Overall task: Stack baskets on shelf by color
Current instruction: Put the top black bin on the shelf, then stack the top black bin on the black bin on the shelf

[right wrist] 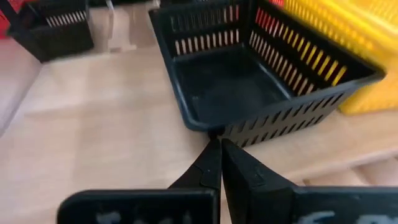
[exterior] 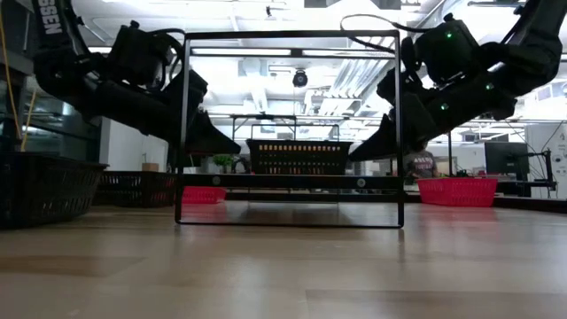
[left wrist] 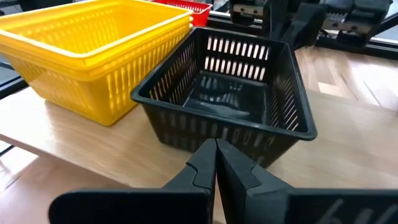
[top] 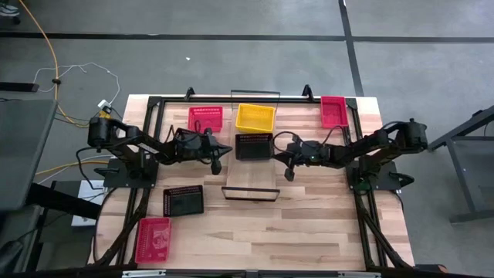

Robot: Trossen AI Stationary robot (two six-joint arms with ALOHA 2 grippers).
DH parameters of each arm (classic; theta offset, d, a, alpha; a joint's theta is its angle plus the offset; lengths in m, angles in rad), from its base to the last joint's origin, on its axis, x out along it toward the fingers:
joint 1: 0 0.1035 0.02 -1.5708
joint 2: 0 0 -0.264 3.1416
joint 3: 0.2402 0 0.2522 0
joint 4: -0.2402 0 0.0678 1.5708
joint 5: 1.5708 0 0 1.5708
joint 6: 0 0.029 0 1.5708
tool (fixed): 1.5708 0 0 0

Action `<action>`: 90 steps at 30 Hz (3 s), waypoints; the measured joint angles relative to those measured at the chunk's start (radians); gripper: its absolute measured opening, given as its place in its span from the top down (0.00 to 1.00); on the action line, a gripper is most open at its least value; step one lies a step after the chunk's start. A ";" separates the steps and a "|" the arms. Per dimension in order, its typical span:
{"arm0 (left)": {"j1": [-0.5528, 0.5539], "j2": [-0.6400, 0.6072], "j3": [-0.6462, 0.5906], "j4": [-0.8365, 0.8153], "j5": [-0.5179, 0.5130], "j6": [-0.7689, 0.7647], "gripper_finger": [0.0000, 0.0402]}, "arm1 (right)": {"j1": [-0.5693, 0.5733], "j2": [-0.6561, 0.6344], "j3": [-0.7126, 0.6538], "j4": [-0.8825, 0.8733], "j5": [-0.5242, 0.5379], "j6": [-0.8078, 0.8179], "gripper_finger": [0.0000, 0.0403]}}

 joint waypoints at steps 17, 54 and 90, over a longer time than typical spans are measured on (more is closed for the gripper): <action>0.000 0.000 0.000 0.001 -0.056 0.026 1.00 | 0.000 -0.002 0.000 0.039 -0.003 0.003 1.00; -0.028 -0.525 -0.205 0.061 0.014 0.096 1.00 | 0.000 -0.664 0.001 -0.545 0.110 -0.082 1.00; 0.011 -0.545 0.063 -0.570 -0.191 0.020 0.75 | 0.000 -0.677 0.000 -0.563 0.140 -0.084 1.00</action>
